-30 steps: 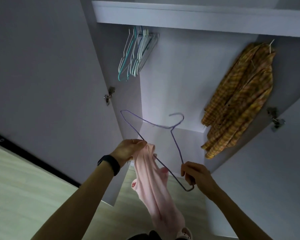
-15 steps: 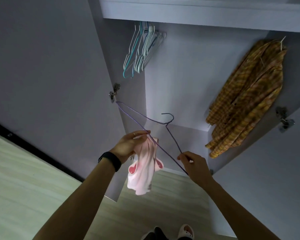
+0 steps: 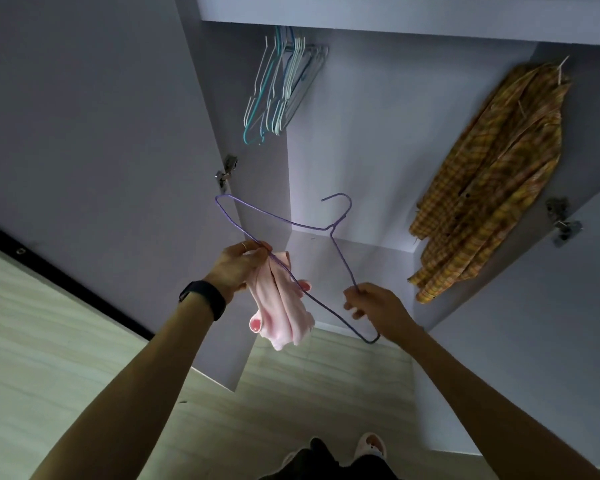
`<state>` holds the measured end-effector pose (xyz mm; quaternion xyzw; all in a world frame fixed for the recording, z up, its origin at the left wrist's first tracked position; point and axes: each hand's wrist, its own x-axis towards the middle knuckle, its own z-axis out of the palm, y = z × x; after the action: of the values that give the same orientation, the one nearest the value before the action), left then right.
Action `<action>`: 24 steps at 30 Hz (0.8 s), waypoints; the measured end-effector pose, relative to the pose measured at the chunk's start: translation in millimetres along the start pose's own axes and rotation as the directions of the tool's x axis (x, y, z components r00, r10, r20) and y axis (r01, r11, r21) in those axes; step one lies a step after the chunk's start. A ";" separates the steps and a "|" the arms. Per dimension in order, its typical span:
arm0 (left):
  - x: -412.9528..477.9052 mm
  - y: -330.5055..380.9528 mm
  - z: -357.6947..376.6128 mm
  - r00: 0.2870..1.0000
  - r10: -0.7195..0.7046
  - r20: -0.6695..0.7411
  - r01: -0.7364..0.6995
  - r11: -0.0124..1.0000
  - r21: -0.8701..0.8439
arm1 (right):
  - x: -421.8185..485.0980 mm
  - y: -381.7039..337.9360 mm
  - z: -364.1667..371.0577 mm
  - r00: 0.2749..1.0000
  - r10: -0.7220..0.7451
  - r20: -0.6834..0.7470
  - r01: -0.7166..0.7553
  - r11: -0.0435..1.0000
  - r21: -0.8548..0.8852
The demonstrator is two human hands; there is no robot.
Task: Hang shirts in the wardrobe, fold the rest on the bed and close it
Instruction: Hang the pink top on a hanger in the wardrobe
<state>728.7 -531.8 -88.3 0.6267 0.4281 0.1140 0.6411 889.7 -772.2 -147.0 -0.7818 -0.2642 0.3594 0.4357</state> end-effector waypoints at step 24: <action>-29.6 1.4 24.6 0.971 0.198 0.135 -0.230 0.928 0.294 | 9.7 -67.5 58.8 0.969 -0.235 -0.081 0.226 0.968 -0.111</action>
<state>728.3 -569.2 -78.8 0.7669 0.3359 0.0828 0.5405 842.2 -703.8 -112.7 -0.7827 -0.3504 0.2555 0.4465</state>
